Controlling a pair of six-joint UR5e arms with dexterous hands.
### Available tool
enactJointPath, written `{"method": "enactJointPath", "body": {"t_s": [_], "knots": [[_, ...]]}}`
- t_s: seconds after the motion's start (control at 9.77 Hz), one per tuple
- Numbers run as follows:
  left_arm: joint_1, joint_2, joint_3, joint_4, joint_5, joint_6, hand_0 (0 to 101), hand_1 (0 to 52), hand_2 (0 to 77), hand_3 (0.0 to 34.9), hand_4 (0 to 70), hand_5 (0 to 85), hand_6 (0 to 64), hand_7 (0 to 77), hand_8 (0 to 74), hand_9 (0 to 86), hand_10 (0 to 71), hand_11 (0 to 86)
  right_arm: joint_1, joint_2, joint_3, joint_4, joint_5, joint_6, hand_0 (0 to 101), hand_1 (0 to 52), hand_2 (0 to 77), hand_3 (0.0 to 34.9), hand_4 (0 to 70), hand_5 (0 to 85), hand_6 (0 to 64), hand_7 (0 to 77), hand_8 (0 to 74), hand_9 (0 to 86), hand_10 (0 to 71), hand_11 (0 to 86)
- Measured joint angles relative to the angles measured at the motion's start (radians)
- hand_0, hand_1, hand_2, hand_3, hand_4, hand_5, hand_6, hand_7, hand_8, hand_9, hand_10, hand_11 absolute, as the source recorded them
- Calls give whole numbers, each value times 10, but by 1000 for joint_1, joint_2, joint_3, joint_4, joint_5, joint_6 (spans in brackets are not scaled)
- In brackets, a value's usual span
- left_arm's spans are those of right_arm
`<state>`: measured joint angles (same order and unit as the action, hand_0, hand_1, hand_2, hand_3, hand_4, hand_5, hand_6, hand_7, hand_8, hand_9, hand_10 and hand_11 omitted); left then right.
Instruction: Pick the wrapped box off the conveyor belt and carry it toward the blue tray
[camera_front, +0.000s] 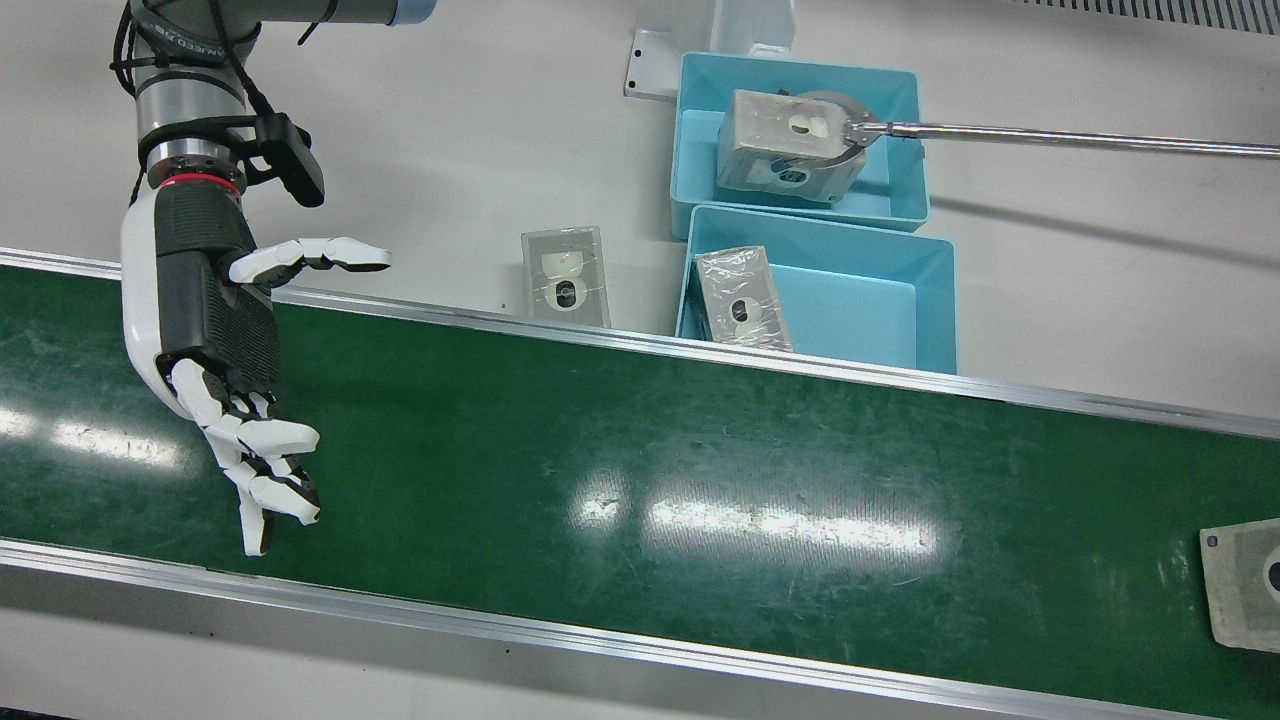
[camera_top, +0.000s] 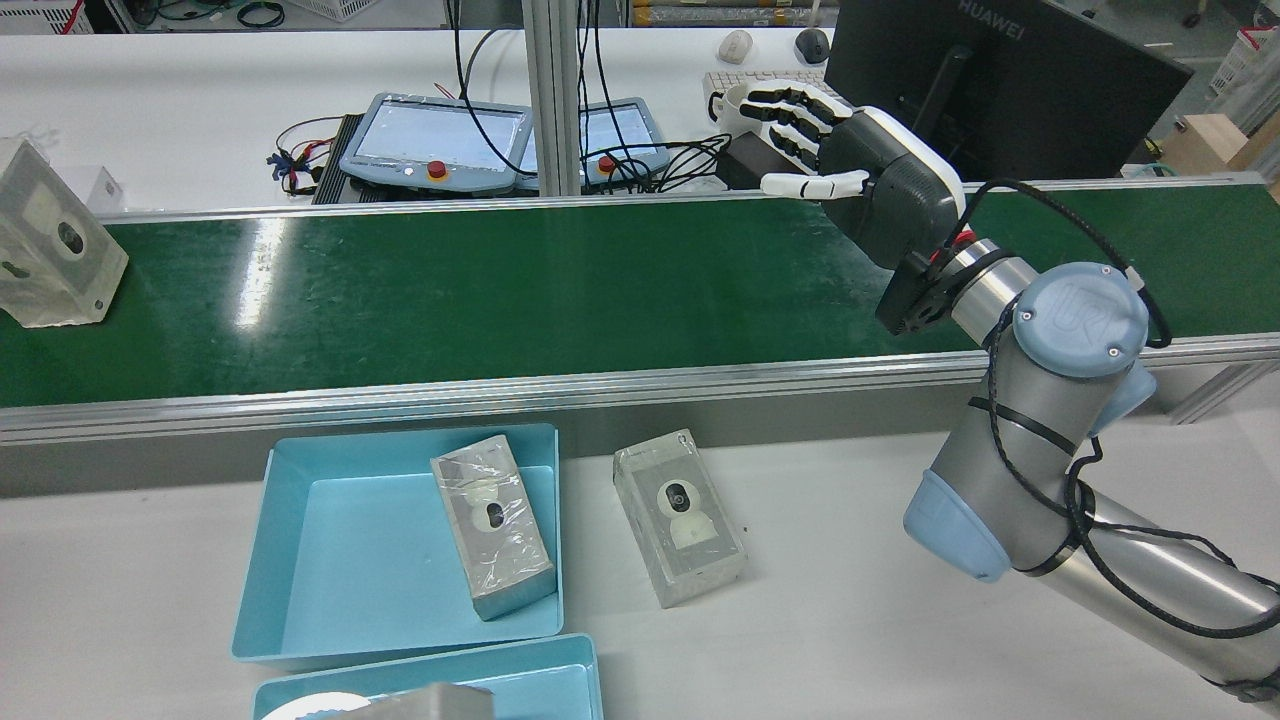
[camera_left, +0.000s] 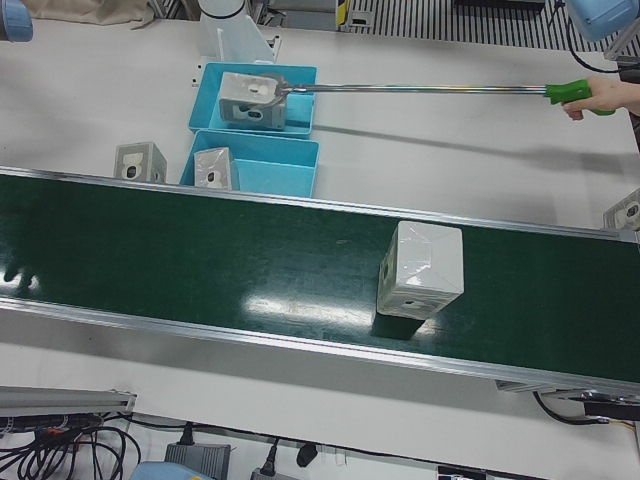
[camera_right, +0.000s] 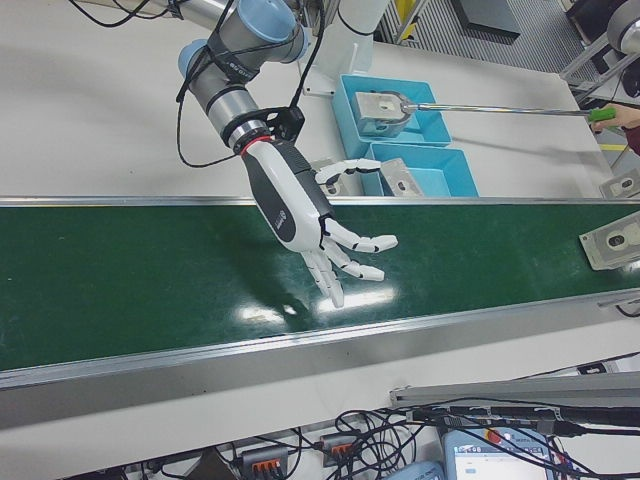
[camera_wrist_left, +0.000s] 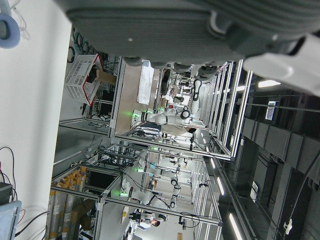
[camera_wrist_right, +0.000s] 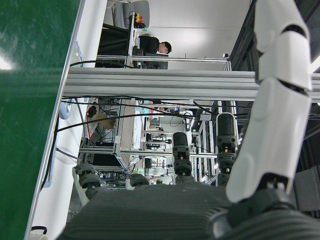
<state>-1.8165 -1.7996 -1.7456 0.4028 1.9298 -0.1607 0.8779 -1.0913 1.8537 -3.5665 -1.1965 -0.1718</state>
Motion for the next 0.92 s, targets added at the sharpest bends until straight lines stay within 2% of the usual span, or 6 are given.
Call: {"method": "enactJointPath", "body": {"t_s": [0.92], "knots": [[0, 0, 0, 0, 0, 0, 0, 0, 11, 0, 0, 5, 0, 5, 0, 5, 0, 0, -6, 1, -1, 0, 1, 0, 429, 109, 185, 300, 191, 267, 0, 207, 0, 22, 54, 76]]}}
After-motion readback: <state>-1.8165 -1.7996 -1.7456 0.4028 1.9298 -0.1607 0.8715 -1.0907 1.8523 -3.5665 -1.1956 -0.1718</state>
